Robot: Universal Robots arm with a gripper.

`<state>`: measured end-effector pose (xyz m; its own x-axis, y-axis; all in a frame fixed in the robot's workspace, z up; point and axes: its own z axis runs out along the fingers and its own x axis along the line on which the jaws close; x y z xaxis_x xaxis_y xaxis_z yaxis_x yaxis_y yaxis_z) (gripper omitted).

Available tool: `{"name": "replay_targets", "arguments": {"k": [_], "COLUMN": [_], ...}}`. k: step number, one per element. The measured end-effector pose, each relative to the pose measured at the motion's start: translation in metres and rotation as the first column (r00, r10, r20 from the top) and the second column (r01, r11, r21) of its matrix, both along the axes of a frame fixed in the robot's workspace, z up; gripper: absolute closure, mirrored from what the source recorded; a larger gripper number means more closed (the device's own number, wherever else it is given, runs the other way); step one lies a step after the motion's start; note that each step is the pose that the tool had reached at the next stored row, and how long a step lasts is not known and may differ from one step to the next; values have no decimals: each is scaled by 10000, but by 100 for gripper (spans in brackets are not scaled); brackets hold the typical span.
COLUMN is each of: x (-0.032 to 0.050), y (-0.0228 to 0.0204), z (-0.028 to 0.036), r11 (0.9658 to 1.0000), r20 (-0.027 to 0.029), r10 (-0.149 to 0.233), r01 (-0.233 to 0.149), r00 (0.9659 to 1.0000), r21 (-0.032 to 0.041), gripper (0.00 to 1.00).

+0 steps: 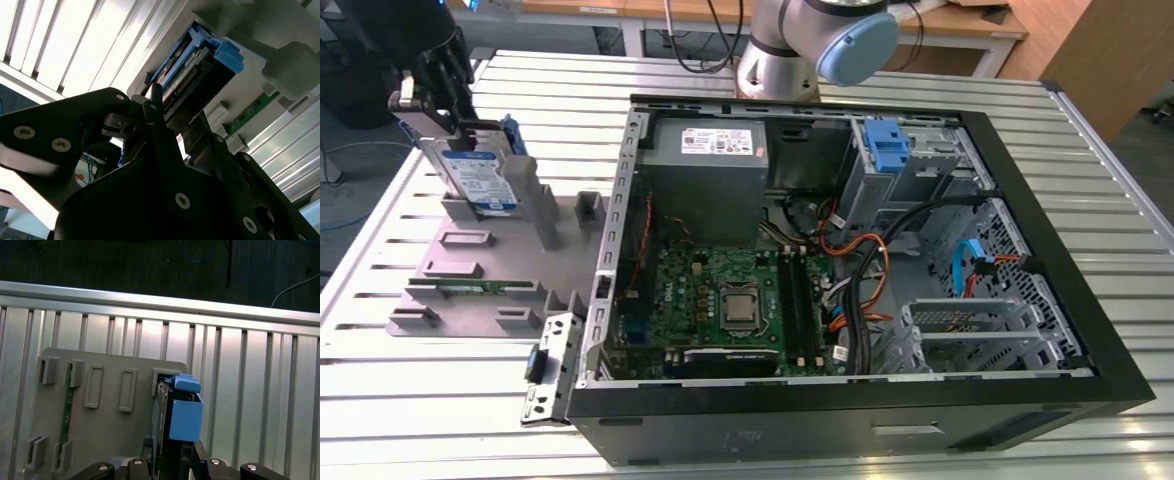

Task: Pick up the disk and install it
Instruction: 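Pick up the disk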

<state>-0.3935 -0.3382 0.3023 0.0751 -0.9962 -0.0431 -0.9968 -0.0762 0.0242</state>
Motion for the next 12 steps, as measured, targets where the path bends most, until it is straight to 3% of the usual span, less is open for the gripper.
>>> {"name": "replay_targets", "arguments": {"k": [12], "x": [0], "y": [0], "z": [-1], "r11": [10000], "r20": [0], "r10": [0], "r01": [0], "r00": [10000], "r21": [0], "gripper": [64]}}
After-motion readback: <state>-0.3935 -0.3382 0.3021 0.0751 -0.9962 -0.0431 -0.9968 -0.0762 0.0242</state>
